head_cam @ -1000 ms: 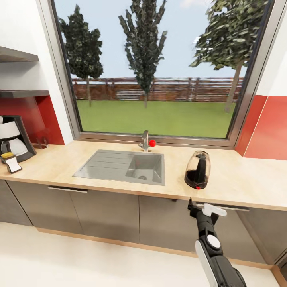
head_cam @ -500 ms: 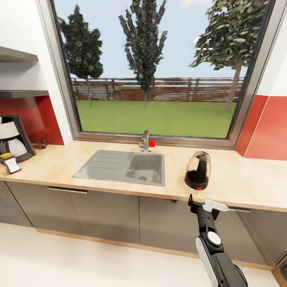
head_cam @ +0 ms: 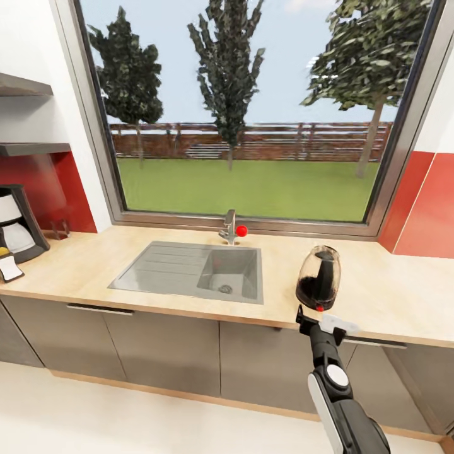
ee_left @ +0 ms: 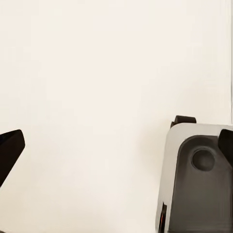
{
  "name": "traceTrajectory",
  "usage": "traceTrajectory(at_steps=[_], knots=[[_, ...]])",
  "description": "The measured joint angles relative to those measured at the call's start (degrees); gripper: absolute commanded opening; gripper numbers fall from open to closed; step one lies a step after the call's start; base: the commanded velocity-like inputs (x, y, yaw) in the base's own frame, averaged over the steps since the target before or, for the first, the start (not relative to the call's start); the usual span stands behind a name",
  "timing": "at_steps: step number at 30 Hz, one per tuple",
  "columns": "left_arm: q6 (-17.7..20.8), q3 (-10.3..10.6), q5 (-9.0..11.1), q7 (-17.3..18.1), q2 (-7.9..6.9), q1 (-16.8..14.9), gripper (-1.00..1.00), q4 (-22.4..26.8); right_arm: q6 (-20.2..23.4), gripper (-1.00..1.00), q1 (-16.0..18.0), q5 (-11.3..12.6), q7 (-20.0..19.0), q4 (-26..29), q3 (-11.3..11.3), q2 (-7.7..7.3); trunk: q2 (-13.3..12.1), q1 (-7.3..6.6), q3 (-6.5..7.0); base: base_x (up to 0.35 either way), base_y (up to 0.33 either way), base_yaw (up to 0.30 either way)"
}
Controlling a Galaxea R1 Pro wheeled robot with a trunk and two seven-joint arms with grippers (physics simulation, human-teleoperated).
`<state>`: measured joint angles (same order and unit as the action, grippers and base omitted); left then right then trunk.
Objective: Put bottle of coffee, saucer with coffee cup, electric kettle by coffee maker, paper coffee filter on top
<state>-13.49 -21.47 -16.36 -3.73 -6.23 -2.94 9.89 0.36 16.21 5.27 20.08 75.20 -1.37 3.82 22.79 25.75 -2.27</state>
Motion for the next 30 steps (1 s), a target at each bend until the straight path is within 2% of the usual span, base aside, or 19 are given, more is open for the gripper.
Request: traceTrajectory(at_steps=[1,6,18,30], knots=[[0.0,0.0,0.0,0.0,0.33,0.1,1.00,-0.3,0.0,1.00,0.0,0.0,-0.1,0.3,-0.1,0.22,0.0,0.00,0.00,0.000,0.000,0.000],[-0.2,0.3,-0.3,-0.1,1.57,0.2,1.00,-1.9,-0.1,1.00,0.0,0.0,-0.2,1.6,-0.3,-0.49,0.0,0.00,0.00,0.000,0.000,0.000],[0.1,0.4,-0.3,-0.3,1.75,0.2,1.00,-2.9,-0.1,1.00,0.0,-0.4,-0.4,1.3,-0.4,-0.91,0.0,0.00,0.00,0.000,0.000,0.000],[0.2,0.2,-0.3,-0.8,1.70,0.3,1.00,-4.4,-0.2,1.00,0.0,-3.9,-0.5,1.2,-0.4,-0.99,0.0,-0.01,0.00,0.126,-0.083,0.000]])
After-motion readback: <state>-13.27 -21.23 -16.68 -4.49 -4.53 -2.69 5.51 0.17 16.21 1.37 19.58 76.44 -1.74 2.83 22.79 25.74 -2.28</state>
